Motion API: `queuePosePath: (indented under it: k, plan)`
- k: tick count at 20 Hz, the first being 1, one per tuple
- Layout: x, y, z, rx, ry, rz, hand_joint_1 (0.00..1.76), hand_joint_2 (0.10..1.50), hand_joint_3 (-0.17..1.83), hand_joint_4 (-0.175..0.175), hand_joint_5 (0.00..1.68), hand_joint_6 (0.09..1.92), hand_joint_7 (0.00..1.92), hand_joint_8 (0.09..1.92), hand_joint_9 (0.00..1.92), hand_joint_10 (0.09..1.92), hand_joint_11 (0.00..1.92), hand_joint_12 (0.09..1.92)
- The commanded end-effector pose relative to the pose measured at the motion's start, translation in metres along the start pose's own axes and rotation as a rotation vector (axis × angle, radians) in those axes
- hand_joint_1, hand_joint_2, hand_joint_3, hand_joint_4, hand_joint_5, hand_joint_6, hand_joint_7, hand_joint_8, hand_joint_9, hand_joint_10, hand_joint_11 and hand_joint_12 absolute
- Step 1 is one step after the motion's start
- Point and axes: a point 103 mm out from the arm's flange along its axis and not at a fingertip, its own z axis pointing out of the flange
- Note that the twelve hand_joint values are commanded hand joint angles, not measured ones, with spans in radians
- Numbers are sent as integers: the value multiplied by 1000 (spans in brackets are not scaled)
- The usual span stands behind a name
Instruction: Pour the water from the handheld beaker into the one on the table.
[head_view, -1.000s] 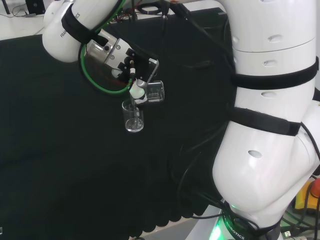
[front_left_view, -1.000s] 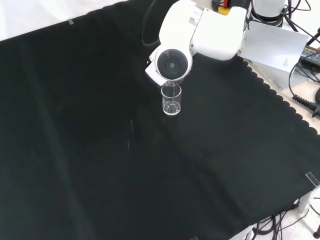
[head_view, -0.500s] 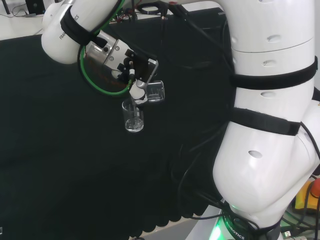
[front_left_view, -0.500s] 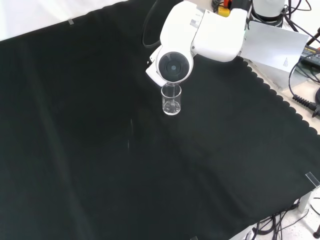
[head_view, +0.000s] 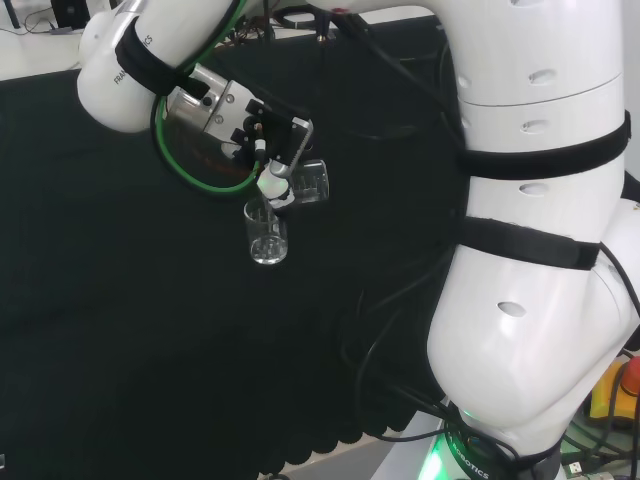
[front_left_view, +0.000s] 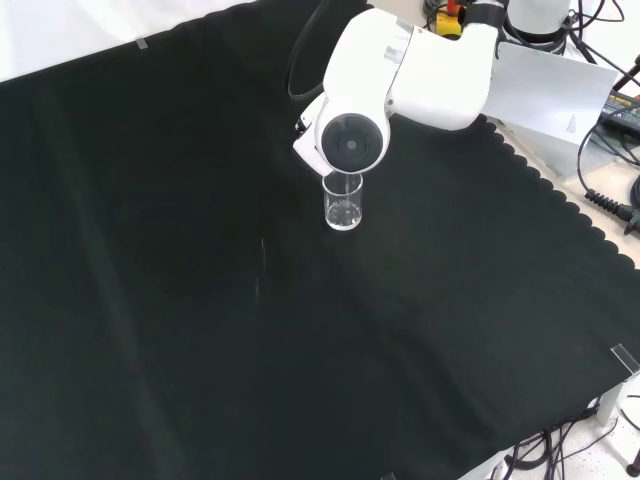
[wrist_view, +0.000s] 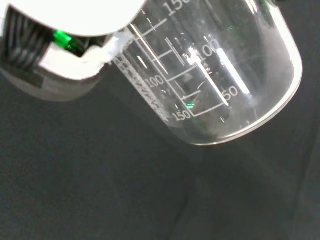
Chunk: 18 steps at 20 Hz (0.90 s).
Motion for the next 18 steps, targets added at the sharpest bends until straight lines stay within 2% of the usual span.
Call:
queuePosePath:
  k: [1,18]
  plan:
    - [0,-1,0,12,-4,5,1150,614,708,171,1320,609,1778,87,1802,87,1529,532]
    - [-1,-2,-1,10,-3,12,1149,615,709,174,1317,616,1778,87,1802,87,1529,530]
